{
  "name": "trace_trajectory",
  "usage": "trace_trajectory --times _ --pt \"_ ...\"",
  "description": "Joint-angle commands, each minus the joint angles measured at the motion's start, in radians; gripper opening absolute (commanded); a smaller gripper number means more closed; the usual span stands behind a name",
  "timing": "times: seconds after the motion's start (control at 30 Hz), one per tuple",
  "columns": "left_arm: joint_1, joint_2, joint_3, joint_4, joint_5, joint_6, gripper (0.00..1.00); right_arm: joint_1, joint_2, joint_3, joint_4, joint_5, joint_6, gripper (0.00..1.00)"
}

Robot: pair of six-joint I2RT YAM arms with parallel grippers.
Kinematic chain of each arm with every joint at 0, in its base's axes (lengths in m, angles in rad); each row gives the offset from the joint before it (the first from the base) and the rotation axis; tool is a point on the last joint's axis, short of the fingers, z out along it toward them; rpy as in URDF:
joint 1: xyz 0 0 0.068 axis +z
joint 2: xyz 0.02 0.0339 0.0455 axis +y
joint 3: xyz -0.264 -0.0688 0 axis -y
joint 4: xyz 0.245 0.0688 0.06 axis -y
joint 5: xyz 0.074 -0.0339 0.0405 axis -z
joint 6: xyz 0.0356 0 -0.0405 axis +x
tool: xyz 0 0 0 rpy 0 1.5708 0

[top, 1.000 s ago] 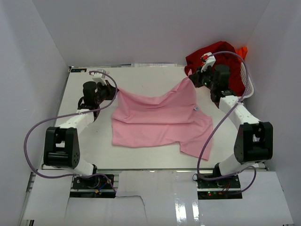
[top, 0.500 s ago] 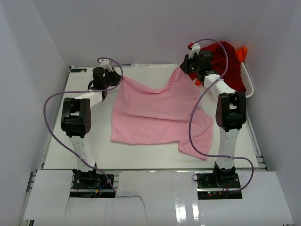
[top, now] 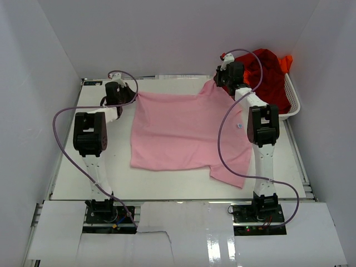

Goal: Fold and stack the t-shirts
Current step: Flatten out the tshirt

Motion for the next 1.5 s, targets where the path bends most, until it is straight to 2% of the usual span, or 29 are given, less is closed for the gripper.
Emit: trace_trajectory --times 0.0,0.07,0.37,0.73,0.77,0.8,0.83,0.87,0.9,0.93,0.97,1.0,1.07,1.1,1.2,1.27,1.37,1.47 --pt "0.020 0.014 0.049 0.008 -0.034 -0.010 0.00 0.001 0.022 0.063 0.081 0.053 0.018 0.08" --pt "0.058 0.033 0.071 0.008 -0.013 -0.007 0.00 0.000 0.035 0.078 0.082 0.048 0.010 0.08" --pt "0.061 0.146 0.213 -0.015 0.055 -0.006 0.00 0.000 0.086 0.118 0.104 0.032 0.018 0.08" --pt "0.060 0.171 0.243 -0.015 0.070 0.002 0.00 0.013 0.147 0.150 0.173 -0.047 0.053 0.08" --pt "0.060 0.171 0.243 -0.015 0.067 0.002 0.00 0.015 0.151 0.152 0.176 -0.047 0.056 0.08" --pt "0.060 0.171 0.246 -0.015 0.060 0.000 0.00 0.015 0.154 0.161 0.179 -0.038 0.059 0.15" --pt "0.058 0.171 0.247 -0.015 0.054 -0.001 0.06 0.016 0.160 0.164 0.179 -0.028 0.068 0.35" --pt "0.060 0.169 0.250 -0.015 0.041 -0.004 0.24 0.016 0.160 0.170 0.180 -0.027 0.071 0.86" --pt "0.060 0.168 0.258 -0.016 0.006 -0.015 0.31 0.016 0.161 0.179 0.181 -0.019 0.072 0.95" --pt "0.060 0.168 0.264 -0.016 -0.008 -0.017 0.36 0.018 0.155 0.181 0.181 -0.012 0.070 0.93" --pt "0.061 0.166 0.272 -0.018 -0.019 -0.015 0.48 0.018 0.148 0.182 0.182 -0.002 0.062 0.95" --pt "0.060 0.165 0.293 -0.022 -0.048 -0.015 0.55 0.018 0.140 0.176 0.184 0.010 0.058 0.95" --pt "0.061 0.158 0.315 -0.026 -0.080 -0.017 0.64 0.016 0.105 0.164 0.181 0.021 0.029 0.91" --pt "0.061 0.149 0.325 -0.027 -0.097 -0.015 0.75 0.018 0.088 0.155 0.179 0.025 0.021 0.91" --pt "0.061 0.122 0.364 -0.039 -0.134 -0.006 0.87 0.016 0.002 0.081 0.168 0.030 0.004 0.90" --pt "0.061 0.103 0.385 -0.055 -0.128 0.003 0.90 0.018 -0.076 -0.003 0.158 0.022 -0.026 0.91" --pt "0.061 0.057 0.379 -0.123 -0.111 -0.001 0.93 0.026 -0.156 -0.067 0.052 0.007 -0.033 0.91" --pt "0.058 -0.021 0.281 -0.174 -0.027 -0.021 0.92 0.044 -0.249 -0.141 -0.106 0.024 -0.063 0.93"
